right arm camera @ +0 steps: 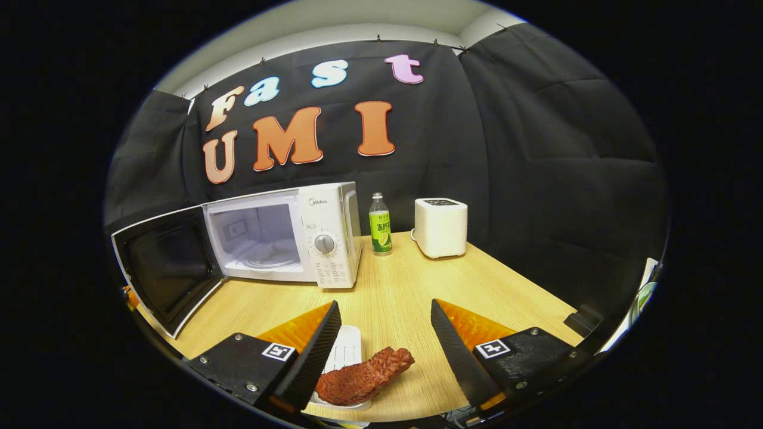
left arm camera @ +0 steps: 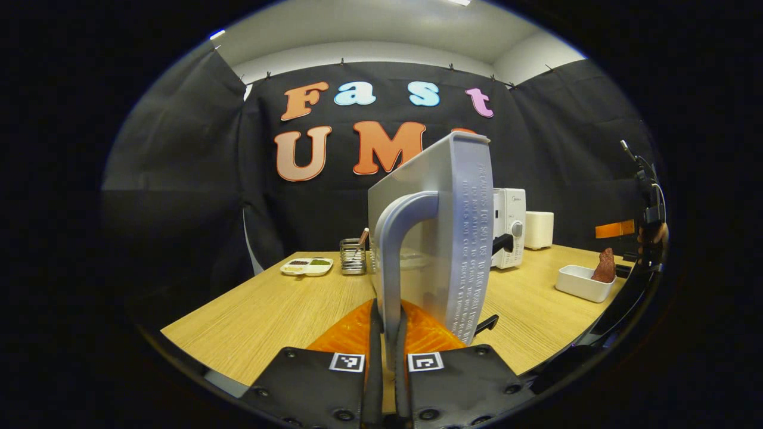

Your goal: Open the microwave oven with the left hand, put the food in, and close the microwave oven.

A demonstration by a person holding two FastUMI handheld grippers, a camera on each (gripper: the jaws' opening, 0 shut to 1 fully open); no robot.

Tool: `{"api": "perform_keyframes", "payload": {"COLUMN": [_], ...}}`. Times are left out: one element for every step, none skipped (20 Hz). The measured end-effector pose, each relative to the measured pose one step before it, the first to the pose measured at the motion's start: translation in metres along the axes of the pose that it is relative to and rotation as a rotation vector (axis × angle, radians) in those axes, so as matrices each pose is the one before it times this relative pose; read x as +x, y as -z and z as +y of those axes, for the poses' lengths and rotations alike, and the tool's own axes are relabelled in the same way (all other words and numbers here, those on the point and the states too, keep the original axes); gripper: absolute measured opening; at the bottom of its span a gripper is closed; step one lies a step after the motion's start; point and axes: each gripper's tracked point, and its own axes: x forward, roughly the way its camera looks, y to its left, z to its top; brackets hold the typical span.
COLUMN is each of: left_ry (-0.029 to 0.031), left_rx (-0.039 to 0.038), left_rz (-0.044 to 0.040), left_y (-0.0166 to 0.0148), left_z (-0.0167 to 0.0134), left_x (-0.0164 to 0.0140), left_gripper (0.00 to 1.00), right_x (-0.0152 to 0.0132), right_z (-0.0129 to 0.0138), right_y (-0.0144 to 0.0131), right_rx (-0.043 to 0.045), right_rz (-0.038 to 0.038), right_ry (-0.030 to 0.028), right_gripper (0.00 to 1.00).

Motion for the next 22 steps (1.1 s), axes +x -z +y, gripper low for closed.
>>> {"api": "perform_keyframes", "payload": {"left_ry": [0.01478, 0.01107, 0.00729, 0.00066, -0.00016, -0.00124, -0.00102, -0.00457, -0.01281, -0.00195, 0.00294, 0.00422, -0.00083, -0.00261, -0.00246, -0.00082, 0.00028, -0.00386, -0.00666, -0.011, -0.01088, -0.00984], "left_rx": [0.00101, -0.00038, -0.00203, -0.00471, -0.00732, -0.00989, -0.00768, 0.0015, 0.00477, -0.00374, -0.00458, 0.00066, 0.0089, 0.00769, 0.00591, 0.00738, 0.00854, 0.01333, 0.01381, 0.00383, -0.00658, -0.0111], "left_rz": [0.0019, 0.00283, 0.00327, 0.00443, 0.00784, 0.00642, 0.00637, 0.00392, 0.00238, 0.00347, 0.00528, -0.00179, 0.00042, 0.00151, 0.00224, 0.00408, 0.00225, 0.0007, -0.00292, -0.00566, -0.00302, -0.00031], "left_y": [0.00043, 0.00128, 0.00042, 0.0009, -0.00003, 0.00111, 0.00212, 0.00132, -0.00082, 0.00008, 0.00183, -0.0004, -0.00081, -0.00019, 0.00034, -0.00014, 0.00052, -0.00089, -0.00117, -0.0019, -0.00153, 0.00074], "left_z": [0.00436, 0.00618, 0.00724, 0.00828, 0.00736, 0.00622, 0.00472, 0.00391, 0.00711, 0.00226, -0.00051, -0.00162, 0.00034, -0.00039, -0.00124, -0.00076, -0.00078, -0.00005, 0.00281, 0.0028, 0.00229, 0.0023], "left_x": [0.00038, -0.00072, -0.00025, 0.00108, 0.00063, -0.00026, -0.00165, -0.00161, -0.00141, -0.00062, 0.00011, -0.00227, -0.00196, -0.00116, -0.00156, -0.00125, -0.00382, -0.0047, -0.00607, -0.00414, -0.00299, -0.00343], "left_gripper": [0.15, 0.17, 0.21, 0.27, 0.27, 0.36, 0.78, 0.7, 0.75, 0.86, 0.91, 0.92, 0.84, 0.84, 0.92, 0.92, 0.92, 0.92, 0.92, 0.92, 0.92, 0.84], "right_x": [0.00133, 0.0017, 0.00183, 0.0007, 0.00055, 0.00017, 0.00059, 0.00002, 0.00074, 0.00004, -0.00013, -0.00007, -0.00023, 0.00033, 0.00031, 0.00079, 0.00008, 0.00066, -0.00056, 0.00008, 0.0012, 0.00049], "right_z": [0.00042, -0.00021, -0.0016, -0.00069, -0.00145, -0.00106, -0.00044, -0.00034, -0.00013, -0.00222, -0.00286, -0.00234, -0.00167, -0.00074, -0.00097, -0.0001, 0.00043, 0.00056, 0.00047, 0.00104, -0.00038, 0.00028], "right_y": [0.00268, 0.00368, 0.00413, 0.00353, 0.00188, 0.00311, 0.0026, 0.00246, 0.00226, 0.00253, 0.00314, 0.00411, 0.00234, 0.00226, 0.00433, 0.00346, 0.00361, 0.00219, 0.00172, 0.0014, 0.00174, 0.0018], "right_rx": [0.00145, -0.0019, -0.00244, -0.00345, -0.00299, -0.00099, 0.00149, 0.00235, 0.00155, 0.00161, 0.00353, 0.00563, 0.01217, 0.01672, 0.01745, 0.01603, 0.0159, 0.01565, 0.01753, 0.01955, 0.02165, 0.02449], "right_rz": [0.00734, 0.01245, 0.0121, 0.00908, 0.00611, 0.0077, 0.0073, 0.0084, 0.00895, 0.00598, 0.00849, 0.0102, 0.00589, 0.01011, 0.01133, 0.01445, 0.01212, 0.00794, 0.00527, 0.00567, 0.00688, 0.0092], "right_ry": [-0.00056, 0.00101, 0.00673, 0.00739, 0.00466, 0.00311, -0.00048, -0.00038, 0.00051, 0.00375, 0.00499, 0.00377, -0.00037, -0.00544, -0.0042, -0.00462, -0.00498, -0.00937, -0.00996, -0.00795, -0.0057, -0.00596], "right_gripper": [0.95, 0.94, 0.94, 0.94, 0.95, 0.95, 0.94, 0.94, 0.95, 0.94, 0.94, 0.94, 0.94, 0.95, 0.95, 0.95, 0.95, 0.94, 0.94, 0.94, 0.91, 0.88]}}
